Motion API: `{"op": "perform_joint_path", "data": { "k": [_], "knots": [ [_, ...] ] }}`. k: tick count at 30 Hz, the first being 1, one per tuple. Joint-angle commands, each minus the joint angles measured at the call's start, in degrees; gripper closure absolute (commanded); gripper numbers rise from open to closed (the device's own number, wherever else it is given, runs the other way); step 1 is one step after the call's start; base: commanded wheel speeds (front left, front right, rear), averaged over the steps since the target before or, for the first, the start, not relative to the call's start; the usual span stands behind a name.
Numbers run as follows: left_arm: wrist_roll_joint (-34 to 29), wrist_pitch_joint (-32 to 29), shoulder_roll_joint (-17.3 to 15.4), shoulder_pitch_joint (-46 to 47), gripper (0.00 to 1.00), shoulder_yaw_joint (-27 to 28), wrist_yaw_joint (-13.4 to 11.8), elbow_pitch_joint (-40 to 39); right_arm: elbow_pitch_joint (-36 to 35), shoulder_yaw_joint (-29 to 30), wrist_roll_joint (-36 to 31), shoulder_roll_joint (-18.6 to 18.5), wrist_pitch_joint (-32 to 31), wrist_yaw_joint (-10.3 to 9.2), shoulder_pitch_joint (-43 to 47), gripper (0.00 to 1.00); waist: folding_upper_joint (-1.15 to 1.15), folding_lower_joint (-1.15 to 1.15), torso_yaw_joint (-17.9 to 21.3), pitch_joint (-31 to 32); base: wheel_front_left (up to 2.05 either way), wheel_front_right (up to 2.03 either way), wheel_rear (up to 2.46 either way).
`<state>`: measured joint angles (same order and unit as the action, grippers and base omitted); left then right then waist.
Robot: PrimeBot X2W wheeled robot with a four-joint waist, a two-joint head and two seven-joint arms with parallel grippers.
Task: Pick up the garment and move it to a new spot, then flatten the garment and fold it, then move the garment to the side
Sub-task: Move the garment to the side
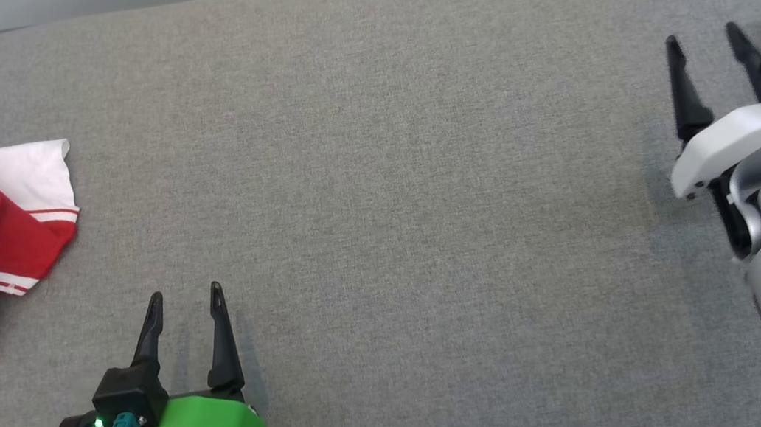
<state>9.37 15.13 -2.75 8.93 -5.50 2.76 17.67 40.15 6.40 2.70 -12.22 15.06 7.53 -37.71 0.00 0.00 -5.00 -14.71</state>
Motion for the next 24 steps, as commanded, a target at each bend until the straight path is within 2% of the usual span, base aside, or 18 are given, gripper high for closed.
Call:
{"op": "perform_joint_path", "data": {
  "k": [1,6,11,17,24],
  "knots": [
    [0.49,0.01,-0.28,-0.42,0.0,0.52,-0.56,0.19,-1.34,-0.57,0.56,0.89,0.15,-0.09,1.9,0.0,0.0,0.0,1.2,2.13,0.0,0.0,0.0],
    [1.59,0.01,-0.28,-1.77,0.0,1.66,-1.4,0.92,-5.2,-3.3,2.29,5.75,0.15,-0.09,9.02,0.0,0.0,0.0,1.53,4.9,0.0,0.0,0.0],
    [2.02,0.01,-0.27,-3.57,0.0,2.91,-1.75,1.47,-6.79,-3.23,3.49,8.32,0.15,-0.09,15.57,0.0,0.0,0.0,2.44,7.59,0.0,0.0,0.0],
    [2.42,0.01,-0.28,-6.2,0.0,4.14,-2.2,1.85,-9.33,-5.08,1.78,8.96,0.15,-0.09,21.83,0.0,0.0,0.0,4.26,11.19,0.0,0.0,0.0],
    [2.1,0.01,-0.28,-8.77,0.0,4.97,-1.94,2.22,-12.82,-4.09,2.27,9.2,0.15,-0.09,26.08,0.0,0.0,0.0,6.3,14.61,0.0,0.0,0.0]
  ]
}}
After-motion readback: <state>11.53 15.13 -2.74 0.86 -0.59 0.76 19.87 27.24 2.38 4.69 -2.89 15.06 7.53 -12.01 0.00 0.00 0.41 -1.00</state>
